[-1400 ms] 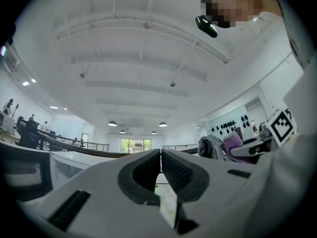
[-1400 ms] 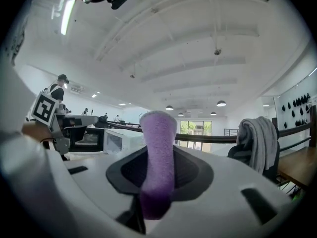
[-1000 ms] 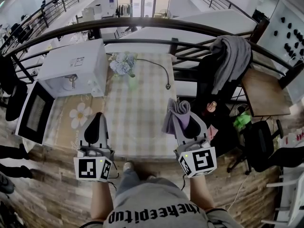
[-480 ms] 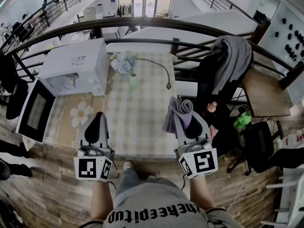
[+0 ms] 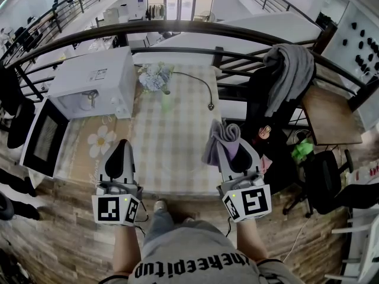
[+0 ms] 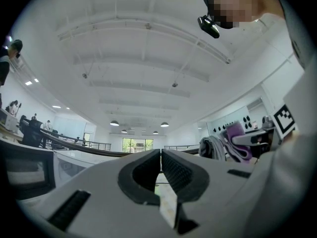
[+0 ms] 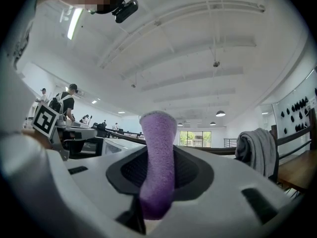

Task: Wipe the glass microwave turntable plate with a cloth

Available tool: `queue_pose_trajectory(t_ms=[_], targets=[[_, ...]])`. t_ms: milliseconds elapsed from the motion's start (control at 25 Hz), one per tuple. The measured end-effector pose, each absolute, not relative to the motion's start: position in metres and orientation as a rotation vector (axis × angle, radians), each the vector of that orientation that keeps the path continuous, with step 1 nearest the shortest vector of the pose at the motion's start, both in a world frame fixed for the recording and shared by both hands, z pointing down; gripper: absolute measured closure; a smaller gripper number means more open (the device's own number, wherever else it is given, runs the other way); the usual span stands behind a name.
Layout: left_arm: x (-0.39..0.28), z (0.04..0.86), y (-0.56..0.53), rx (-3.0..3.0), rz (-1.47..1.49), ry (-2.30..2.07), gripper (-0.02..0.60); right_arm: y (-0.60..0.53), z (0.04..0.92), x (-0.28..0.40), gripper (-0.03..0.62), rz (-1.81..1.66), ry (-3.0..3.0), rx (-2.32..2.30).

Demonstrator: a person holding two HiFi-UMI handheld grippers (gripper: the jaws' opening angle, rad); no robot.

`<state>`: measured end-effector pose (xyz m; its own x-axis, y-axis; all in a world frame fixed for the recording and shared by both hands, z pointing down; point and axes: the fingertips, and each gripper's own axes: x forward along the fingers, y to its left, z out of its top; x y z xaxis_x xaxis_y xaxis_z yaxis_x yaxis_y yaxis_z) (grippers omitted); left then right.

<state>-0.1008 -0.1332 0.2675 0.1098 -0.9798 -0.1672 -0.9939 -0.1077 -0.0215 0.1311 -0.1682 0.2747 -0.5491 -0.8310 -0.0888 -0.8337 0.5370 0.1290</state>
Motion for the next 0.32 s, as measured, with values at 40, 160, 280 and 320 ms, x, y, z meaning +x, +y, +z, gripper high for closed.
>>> queue_pose_trajectory(t_ms=[40,160,280,320], targets=[[-0.1016,0.2674,-0.1331,-2.240,0.168,2.009,0.571,-0.1680,0.2746,0.1306,0.487,0.244,2.739,-1.483],[-0.1037,0.2677,-0.1331,-2.240,0.172,2.010,0.571,-0.1677,0.2745,0.1287,0.487,0.244,2.737,-1.482],[-0.1067,0.2686,-0.1337,-2.244,0.173,2.011,0.571,-0.1683,0.2747,0.1264,0.487,0.243,2.734,-1.485],[-0.1077,0.2689,-0.1340,-2.245,0.174,2.011,0.571,-0.1686,0.2748,0.1256,0.488,0.242,2.733,-1.487]])
